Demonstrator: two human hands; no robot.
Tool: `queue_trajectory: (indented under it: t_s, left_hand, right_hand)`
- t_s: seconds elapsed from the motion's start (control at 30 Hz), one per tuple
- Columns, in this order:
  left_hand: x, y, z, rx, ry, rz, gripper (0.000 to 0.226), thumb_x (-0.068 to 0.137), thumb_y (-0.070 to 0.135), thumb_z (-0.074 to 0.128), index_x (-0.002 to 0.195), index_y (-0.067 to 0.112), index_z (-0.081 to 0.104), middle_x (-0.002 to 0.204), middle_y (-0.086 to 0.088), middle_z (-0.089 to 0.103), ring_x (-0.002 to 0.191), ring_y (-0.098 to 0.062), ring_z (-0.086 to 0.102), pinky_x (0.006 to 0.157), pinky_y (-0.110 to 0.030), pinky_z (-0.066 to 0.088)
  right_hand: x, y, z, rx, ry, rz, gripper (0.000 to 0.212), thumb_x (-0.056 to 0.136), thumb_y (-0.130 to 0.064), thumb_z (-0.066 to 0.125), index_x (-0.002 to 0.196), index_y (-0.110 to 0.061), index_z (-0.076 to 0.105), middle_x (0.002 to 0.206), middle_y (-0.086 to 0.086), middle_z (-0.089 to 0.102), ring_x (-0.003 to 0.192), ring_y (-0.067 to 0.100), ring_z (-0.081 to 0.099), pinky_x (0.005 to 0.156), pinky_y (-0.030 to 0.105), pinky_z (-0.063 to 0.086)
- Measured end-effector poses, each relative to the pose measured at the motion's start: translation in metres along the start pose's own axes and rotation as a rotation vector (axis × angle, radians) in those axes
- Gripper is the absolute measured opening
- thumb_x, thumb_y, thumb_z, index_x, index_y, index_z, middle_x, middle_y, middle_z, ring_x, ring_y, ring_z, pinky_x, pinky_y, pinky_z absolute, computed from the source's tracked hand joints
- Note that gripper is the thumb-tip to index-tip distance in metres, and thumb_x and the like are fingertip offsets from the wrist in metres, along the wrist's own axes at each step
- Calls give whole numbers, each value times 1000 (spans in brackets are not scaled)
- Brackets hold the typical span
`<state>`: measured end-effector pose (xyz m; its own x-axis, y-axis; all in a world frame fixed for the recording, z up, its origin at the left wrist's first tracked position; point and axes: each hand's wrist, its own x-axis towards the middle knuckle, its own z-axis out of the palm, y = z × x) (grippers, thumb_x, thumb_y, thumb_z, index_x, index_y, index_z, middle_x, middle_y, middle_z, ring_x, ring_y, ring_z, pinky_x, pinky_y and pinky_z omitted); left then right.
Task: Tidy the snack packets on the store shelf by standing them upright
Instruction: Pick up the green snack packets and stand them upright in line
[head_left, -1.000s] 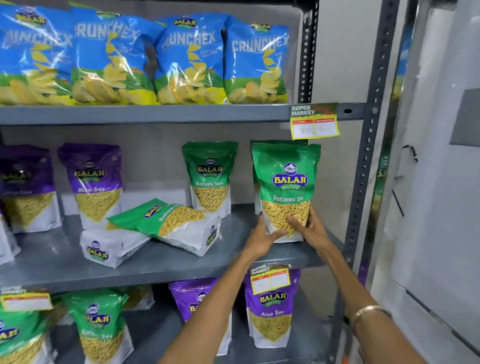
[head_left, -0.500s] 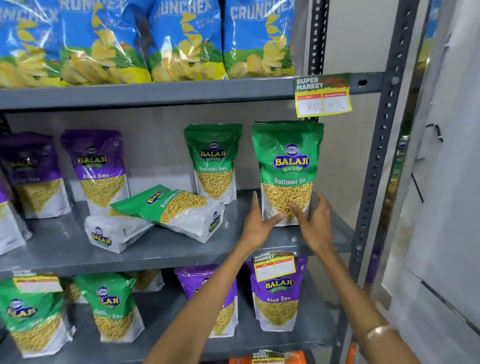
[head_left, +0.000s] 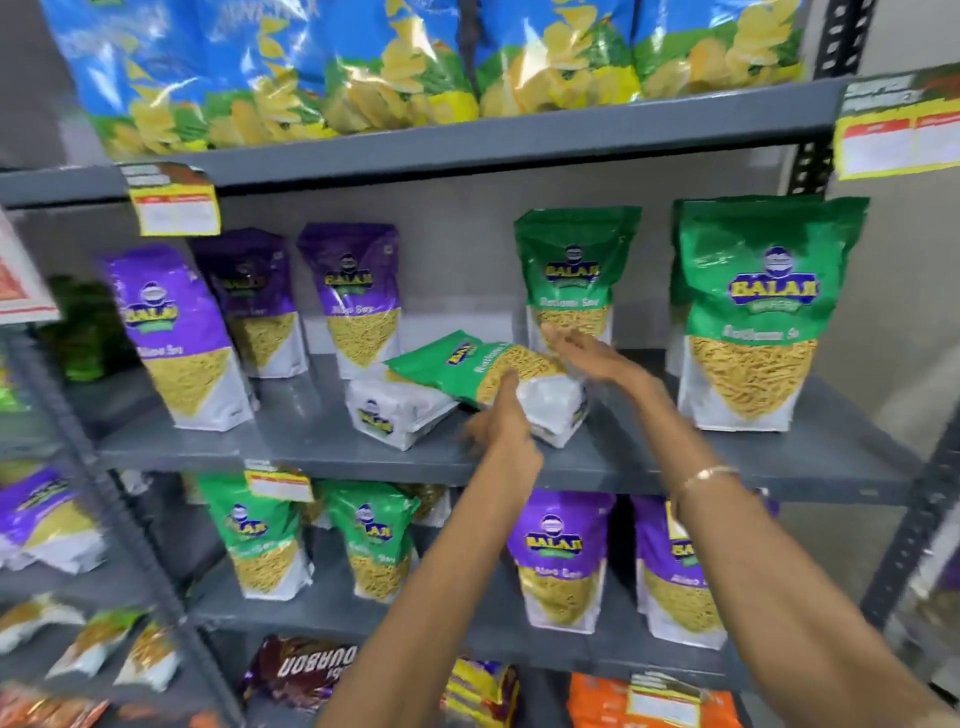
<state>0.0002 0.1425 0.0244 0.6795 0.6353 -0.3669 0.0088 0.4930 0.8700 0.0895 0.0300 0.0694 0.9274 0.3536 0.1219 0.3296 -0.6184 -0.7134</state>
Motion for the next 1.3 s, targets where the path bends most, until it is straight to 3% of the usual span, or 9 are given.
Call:
queue_trajectory:
  t_s: [0.07, 0.17, 0.33, 0.5, 0.63, 0.73, 0.83, 1.1, 1.3]
  left_hand:
    - [6, 9, 5, -6, -138, -51, 90, 75, 40, 86, 144, -1, 46, 137, -4, 51, 131, -33, 57, 107, -54, 50]
    - [31, 13, 8, 110, -298, -114, 83, 75, 42, 87, 141, 7, 52, 144, -5, 58, 128, -29, 61, 107, -48, 50]
    - [53, 5, 0, 127, -473, -182, 67, 76, 34, 87, 134, 13, 61, 133, -9, 69, 101, -25, 68, 64, -35, 59]
    - [47, -1, -28, 123, -530, 7, 71, 60, 34, 87, 121, 7, 65, 122, -13, 74, 111, -31, 70, 100, -48, 56]
    - [13, 7, -77, 143, -688, 246, 25, 85, 19, 69, 106, 8, 70, 108, -3, 76, 102, -23, 68, 80, -27, 54]
    - [-5, 13, -114, 150, -762, 376, 47, 67, 43, 64, 102, 11, 67, 94, 10, 76, 89, -8, 68, 77, -21, 52]
    - [-18, 21, -141, 134, -798, 472, 37, 76, 28, 63, 109, 12, 66, 96, 10, 77, 89, -4, 70, 78, -16, 54]
    - [-70, 61, -189, 66, -932, 694, 43, 78, 28, 62, 120, 19, 61, 106, 11, 77, 102, -6, 70, 87, -17, 54]
    - [-86, 64, -197, 94, -950, 755, 62, 80, 33, 60, 139, 20, 52, 127, 5, 71, 122, -13, 65, 98, -21, 51]
  right_hand:
    - [13, 5, 2, 47, -99, 157, 122, 63, -100, 25, 156, -21, 32, 162, 4, 34, 144, 31, 39, 112, 50, 35]
    - [32, 31, 7, 108, -136, 279, 123, 57, -101, 41, 154, -25, 34, 153, 1, 46, 128, 31, 53, 104, 47, 45]
    - [-7, 6, 8, -20, -62, 248, 120, 69, -96, 27, 156, -14, 31, 161, 15, 34, 142, 36, 43, 114, 47, 36]
    - [-49, 10, 19, 43, 34, 204, 127, 67, -98, 26, 138, 4, 53, 138, 23, 61, 127, 32, 60, 111, 46, 43]
    - [-109, -1, 48, 203, 202, 128, 48, 90, -69, 51, 96, -21, 52, 85, -10, 52, 77, 5, 50, 69, 24, 38]
    - [-149, -10, 74, 333, 268, 51, 64, 83, -70, 60, 109, -13, 47, 98, -5, 61, 88, 9, 61, 77, 27, 48]
    - [-188, -37, 96, 459, 368, -28, 56, 87, -55, 62, 122, -15, 42, 114, -9, 63, 94, -9, 65, 83, 17, 51]
    - [-246, -91, 108, 559, 547, -255, 68, 77, -63, 65, 120, -18, 39, 95, -38, 64, 91, -13, 63, 80, 10, 49]
    - [-263, -102, 105, 577, 566, -306, 59, 76, -62, 65, 113, -25, 40, 94, -33, 65, 88, -11, 63, 77, 10, 49]
